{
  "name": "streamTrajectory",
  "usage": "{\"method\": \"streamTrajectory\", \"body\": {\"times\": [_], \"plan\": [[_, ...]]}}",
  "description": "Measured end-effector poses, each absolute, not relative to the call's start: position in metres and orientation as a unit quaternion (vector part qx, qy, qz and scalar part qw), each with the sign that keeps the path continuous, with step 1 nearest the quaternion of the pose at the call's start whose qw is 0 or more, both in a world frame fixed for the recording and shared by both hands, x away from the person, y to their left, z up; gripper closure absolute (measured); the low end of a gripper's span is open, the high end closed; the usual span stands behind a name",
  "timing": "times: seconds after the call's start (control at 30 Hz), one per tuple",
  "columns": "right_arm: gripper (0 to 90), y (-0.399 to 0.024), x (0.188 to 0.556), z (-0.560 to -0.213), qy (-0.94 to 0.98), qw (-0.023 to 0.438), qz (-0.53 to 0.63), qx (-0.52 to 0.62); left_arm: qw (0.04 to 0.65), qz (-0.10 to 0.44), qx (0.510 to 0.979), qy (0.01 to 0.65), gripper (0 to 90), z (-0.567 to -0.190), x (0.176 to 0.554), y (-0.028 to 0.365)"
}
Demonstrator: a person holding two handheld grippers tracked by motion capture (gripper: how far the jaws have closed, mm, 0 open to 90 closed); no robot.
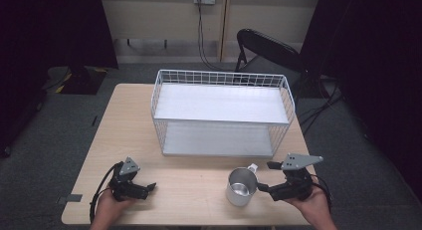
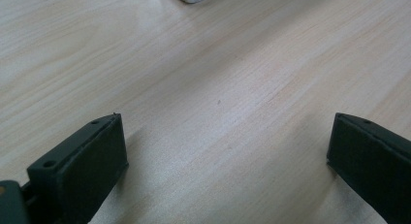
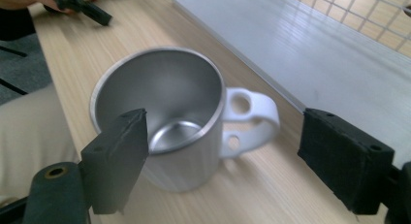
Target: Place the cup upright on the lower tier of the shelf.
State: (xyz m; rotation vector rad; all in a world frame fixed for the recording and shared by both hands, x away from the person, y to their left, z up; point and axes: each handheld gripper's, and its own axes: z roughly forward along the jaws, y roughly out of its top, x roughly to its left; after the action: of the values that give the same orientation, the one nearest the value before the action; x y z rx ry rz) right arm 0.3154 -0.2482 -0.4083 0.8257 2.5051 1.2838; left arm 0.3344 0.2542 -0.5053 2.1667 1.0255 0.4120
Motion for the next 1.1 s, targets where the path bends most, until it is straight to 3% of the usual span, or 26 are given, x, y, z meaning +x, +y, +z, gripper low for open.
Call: {"method": "streamTrajectory", "body": {"times": [0.73, 1.1], "plan": [[22.2, -0.195, 0.301, -0.414, 0.862, 0.055, 0.452, 0.224, 0.347, 0.159, 0.835, 0.395, 0.0, -0.505, 0.334, 0.254], [39.1, -0.185, 0.298, -0.424, 0.873, 0.029, 0.441, 0.205, 0.347, 0.159, 0.835, 0.396, 0.0, -0.505, 0.334, 0.254]]}}
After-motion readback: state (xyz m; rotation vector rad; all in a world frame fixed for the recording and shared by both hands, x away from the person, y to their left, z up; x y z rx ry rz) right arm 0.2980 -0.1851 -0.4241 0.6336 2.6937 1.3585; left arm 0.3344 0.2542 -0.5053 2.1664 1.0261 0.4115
